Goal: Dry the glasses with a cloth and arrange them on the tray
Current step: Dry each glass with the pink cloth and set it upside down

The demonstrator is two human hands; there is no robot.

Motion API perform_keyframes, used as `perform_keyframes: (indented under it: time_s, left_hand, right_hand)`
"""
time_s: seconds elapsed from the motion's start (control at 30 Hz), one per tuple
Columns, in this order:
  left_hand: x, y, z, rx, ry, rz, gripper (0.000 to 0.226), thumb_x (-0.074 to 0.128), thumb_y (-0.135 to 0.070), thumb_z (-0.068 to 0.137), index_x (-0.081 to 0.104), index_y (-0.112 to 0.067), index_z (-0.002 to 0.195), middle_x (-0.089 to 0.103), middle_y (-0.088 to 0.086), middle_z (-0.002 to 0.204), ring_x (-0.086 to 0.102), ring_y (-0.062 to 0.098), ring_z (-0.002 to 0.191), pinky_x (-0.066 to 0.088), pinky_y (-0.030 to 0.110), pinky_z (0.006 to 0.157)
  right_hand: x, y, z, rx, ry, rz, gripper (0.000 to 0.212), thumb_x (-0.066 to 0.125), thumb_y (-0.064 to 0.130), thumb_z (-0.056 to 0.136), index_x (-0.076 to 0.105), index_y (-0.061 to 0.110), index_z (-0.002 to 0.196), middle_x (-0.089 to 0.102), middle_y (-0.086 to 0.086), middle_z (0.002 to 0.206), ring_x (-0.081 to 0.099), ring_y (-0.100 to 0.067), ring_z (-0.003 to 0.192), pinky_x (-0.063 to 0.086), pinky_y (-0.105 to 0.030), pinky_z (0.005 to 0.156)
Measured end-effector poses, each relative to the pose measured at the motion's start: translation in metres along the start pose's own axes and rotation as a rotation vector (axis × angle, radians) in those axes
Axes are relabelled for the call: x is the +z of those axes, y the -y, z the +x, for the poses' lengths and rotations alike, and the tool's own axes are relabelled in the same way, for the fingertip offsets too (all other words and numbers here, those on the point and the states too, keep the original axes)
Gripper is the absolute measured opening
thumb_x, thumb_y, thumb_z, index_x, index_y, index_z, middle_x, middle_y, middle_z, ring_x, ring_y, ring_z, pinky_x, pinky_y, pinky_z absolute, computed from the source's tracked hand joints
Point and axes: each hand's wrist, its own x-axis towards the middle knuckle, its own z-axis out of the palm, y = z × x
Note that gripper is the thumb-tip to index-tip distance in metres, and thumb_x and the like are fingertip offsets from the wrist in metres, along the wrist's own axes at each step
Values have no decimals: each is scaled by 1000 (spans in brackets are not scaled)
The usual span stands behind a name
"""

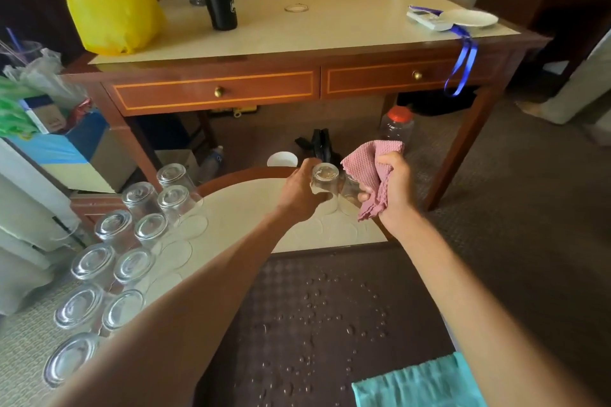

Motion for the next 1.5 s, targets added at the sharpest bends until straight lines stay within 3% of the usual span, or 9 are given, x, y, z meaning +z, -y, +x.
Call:
perform_keyframes:
  time_s: [0.23, 0.37, 0.53, 0.73, 0.93, 1.07, 1.27, 1.33, 1.5]
  left_hand:
    - [0, 0, -3, -34, -56, -94, 63, 86, -20, 83, 43, -15, 128, 61, 6, 122, 61, 26, 107, 55, 43, 90]
    - [-15, 2, -33, -33, -109, -148, 60, 86, -21, 83, 42, -20, 122, 61, 7, 123, 63, 29, 108, 57, 49, 89]
    - [-67, -20, -91, -10, -185, -350, 53, 86, -23, 83, 47, -22, 118, 60, -14, 109, 63, 9, 98, 52, 18, 76]
    - [-119, -40, -183, -116, 47, -417, 62, 89, -34, 78, 60, -24, 133, 70, -1, 119, 68, 16, 108, 60, 43, 93]
    - [-133, -41, -257, -418, 189, -403, 65, 94, -22, 70, 56, -17, 123, 77, 15, 101, 78, 23, 90, 63, 37, 86]
    - [-144, -41, -274, -393, 168, -459, 31, 85, -19, 81, 69, -6, 105, 77, 17, 103, 76, 28, 95, 61, 43, 91]
    - [-159, -52, -281, -402, 155, -679, 36, 84, -23, 83, 70, -11, 115, 73, 13, 113, 72, 25, 103, 54, 37, 84]
    - [-164, -54, -283, -356, 168, -738, 42, 84, -27, 80, 70, -12, 117, 70, 12, 122, 69, 26, 112, 54, 38, 86]
    - [-170, -70, -292, -209, 195, -838, 47, 73, -40, 78, 68, -19, 119, 65, 6, 129, 63, 27, 120, 53, 38, 92]
  right_hand:
    - [-23, -6, -9, 23, -87, -113, 29, 50, 38, 85, 56, 15, 101, 52, -13, 101, 52, -23, 85, 43, -25, 56]
    - [-17, -4, -29, 65, -134, -180, 15, 47, 34, 95, 57, 22, 93, 56, -11, 102, 57, -29, 103, 52, -41, 87]
    - [-2, 9, -73, 62, -118, -187, 20, 45, 31, 99, 58, 18, 93, 58, -11, 99, 56, -24, 93, 46, -36, 78]
    - [19, 15, -138, 59, -82, -202, 26, 48, 41, 91, 61, 19, 97, 61, -13, 106, 59, -25, 92, 48, -31, 70]
    - [37, 8, -194, 132, -129, -185, 51, 51, 38, 87, 50, 6, 127, 55, -15, 129, 51, -34, 122, 39, -51, 108]
    - [36, 0, -208, 103, -121, -338, 64, 56, 50, 70, 58, 7, 117, 61, -14, 117, 61, -28, 103, 50, -47, 94]
    - [16, -16, -187, 94, -205, -436, 109, 55, 68, 43, 47, 10, 134, 50, -18, 135, 56, -32, 114, 51, -40, 79]
    - [17, -16, -187, 81, -203, -452, 107, 53, 69, 44, 48, 9, 133, 52, -19, 130, 61, -30, 103, 51, -34, 70]
    - [50, 10, -233, 38, -101, -395, 66, 55, 54, 73, 57, 8, 120, 60, -21, 122, 58, -32, 111, 49, -42, 92]
